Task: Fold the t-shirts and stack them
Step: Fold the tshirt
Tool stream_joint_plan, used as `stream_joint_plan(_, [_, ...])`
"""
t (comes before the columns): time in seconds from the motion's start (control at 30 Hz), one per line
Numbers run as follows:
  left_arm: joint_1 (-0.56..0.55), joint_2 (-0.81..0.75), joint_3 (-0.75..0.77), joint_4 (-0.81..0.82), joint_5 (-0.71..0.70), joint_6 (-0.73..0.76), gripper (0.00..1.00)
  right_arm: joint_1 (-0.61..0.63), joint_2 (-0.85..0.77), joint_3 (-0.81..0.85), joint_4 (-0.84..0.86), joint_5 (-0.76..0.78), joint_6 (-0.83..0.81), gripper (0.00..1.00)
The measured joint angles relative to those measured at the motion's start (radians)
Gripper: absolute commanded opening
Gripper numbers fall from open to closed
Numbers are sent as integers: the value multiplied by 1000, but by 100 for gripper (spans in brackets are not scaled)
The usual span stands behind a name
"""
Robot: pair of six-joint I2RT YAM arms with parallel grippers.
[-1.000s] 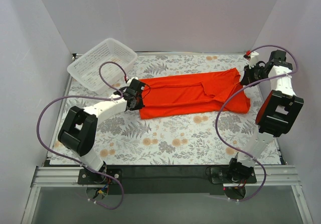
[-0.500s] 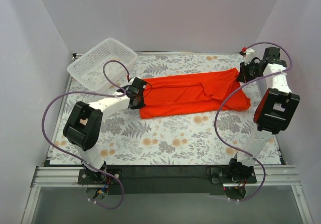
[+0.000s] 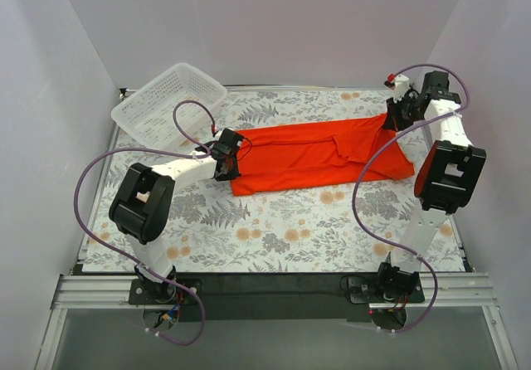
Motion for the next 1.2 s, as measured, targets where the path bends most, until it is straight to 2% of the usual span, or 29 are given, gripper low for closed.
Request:
stream_joint_plan(0.27, [0, 10, 1, 19, 0, 14, 0, 43, 49, 88, 6, 36, 8, 1])
stream_joint_plan(0.8, [0, 10, 1, 29, -5, 31, 0, 65, 129, 149, 14, 79, 55, 1])
stream_joint_plan(1.2, [0, 8, 1, 47, -13, 37, 0, 106, 169, 187, 81, 112, 132, 1])
